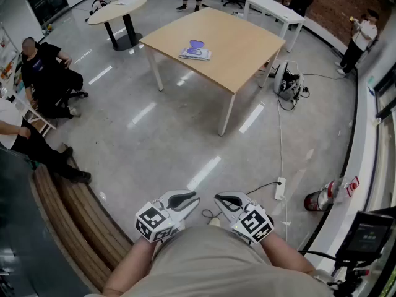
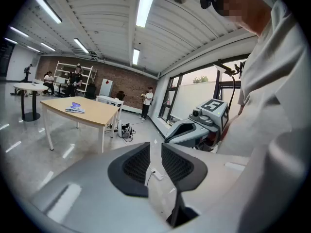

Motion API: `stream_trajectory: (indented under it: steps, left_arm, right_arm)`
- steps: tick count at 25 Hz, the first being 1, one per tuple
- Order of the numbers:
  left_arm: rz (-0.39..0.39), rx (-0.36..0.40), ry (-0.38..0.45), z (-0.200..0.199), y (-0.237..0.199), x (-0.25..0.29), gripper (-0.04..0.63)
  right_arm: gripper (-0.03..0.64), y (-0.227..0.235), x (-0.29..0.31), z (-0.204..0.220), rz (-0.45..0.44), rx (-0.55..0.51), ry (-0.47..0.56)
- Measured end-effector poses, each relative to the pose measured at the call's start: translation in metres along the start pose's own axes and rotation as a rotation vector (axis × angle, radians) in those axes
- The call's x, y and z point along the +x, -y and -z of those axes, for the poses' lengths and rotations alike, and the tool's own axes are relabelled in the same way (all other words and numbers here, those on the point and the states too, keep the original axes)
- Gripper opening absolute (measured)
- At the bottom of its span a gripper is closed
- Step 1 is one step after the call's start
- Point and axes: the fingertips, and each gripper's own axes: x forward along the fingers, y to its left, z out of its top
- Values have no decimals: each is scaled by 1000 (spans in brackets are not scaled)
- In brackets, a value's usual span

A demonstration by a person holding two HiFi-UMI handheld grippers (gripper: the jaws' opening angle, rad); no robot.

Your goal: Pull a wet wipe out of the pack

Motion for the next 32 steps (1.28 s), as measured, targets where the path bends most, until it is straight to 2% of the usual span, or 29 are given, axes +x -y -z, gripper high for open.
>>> stream_trajectory:
  steps: [7,15,20,24,32]
  left_arm:
    - [-13,27,29,-10,10,8,71]
    - [-52,26,27,-10,20,12,12]
    - [-55,-10,43,-13,27,20,5]
    - [-48,-6,67,-8,33,27,5]
    - [-47,12,25,-17,56,69,5]
  right_arm:
    - [2,4,-9,4,4,-22,26]
    - [2,8,-24,3,0,-10,62]
    - [2,12,-35,5,-2,-13,75]
    - [2,9,-39,17,-12,-16,76]
    - [2,26,-68,26,-33,6,84]
